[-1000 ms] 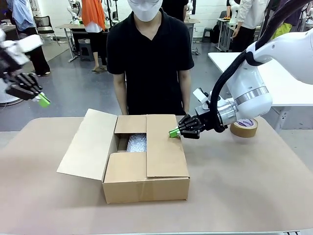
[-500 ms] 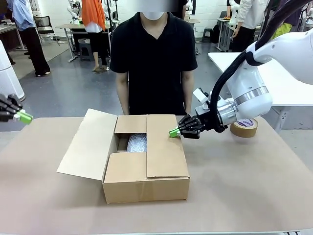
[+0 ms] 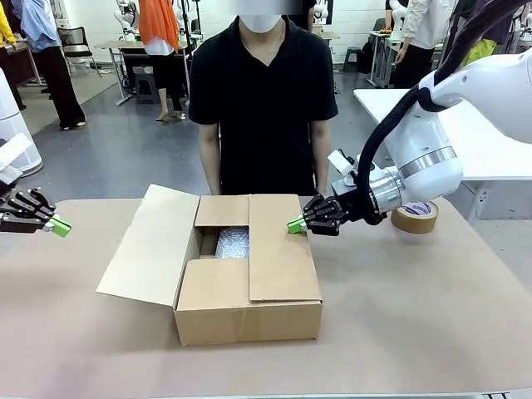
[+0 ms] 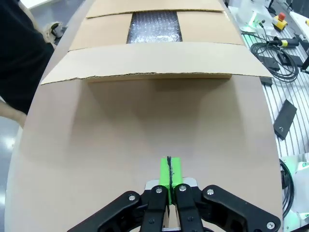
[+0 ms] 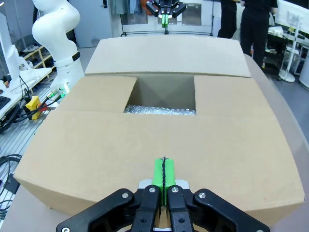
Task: Wrap the clocks to prevent damage.
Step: Push the left (or right) flap of the Package Box to close it.
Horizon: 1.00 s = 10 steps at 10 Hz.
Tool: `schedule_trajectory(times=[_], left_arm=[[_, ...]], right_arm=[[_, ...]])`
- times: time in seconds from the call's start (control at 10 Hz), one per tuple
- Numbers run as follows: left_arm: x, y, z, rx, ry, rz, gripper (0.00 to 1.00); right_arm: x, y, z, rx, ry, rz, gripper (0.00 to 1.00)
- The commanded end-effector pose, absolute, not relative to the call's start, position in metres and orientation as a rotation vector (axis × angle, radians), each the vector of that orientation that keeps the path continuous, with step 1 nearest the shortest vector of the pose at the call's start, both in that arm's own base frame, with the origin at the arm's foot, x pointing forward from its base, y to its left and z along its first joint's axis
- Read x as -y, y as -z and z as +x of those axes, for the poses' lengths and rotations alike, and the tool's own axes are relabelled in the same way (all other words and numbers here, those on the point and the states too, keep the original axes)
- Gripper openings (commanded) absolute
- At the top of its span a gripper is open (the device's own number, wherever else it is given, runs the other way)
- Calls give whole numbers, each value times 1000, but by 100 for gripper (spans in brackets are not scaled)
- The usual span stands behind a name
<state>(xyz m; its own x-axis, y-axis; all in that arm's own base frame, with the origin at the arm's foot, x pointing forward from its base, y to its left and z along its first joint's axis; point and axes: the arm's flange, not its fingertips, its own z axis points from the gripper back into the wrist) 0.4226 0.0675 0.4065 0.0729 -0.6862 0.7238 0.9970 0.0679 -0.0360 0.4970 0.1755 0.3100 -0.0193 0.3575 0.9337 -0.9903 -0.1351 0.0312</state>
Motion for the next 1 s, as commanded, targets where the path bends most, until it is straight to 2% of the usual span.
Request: schedule_trajectory(times=[0.0, 0.3, 0.5, 0.9], left_arm=[[-74, -405, 417, 651, 1407, -664, 0], [-69, -405, 421, 625, 1398, -645, 0], [-62, -369, 431, 716, 1453, -831, 0], [-35, -300, 455, 846, 1408, -890, 0]], right_arm=[[-177, -306, 496, 854, -1451, 1027, 1], [-177, -306, 496, 854, -1451, 1027, 1], [-177, -306, 496, 854, -1451, 1027, 1], [-177, -306, 496, 854, -1451, 1027, 1]])
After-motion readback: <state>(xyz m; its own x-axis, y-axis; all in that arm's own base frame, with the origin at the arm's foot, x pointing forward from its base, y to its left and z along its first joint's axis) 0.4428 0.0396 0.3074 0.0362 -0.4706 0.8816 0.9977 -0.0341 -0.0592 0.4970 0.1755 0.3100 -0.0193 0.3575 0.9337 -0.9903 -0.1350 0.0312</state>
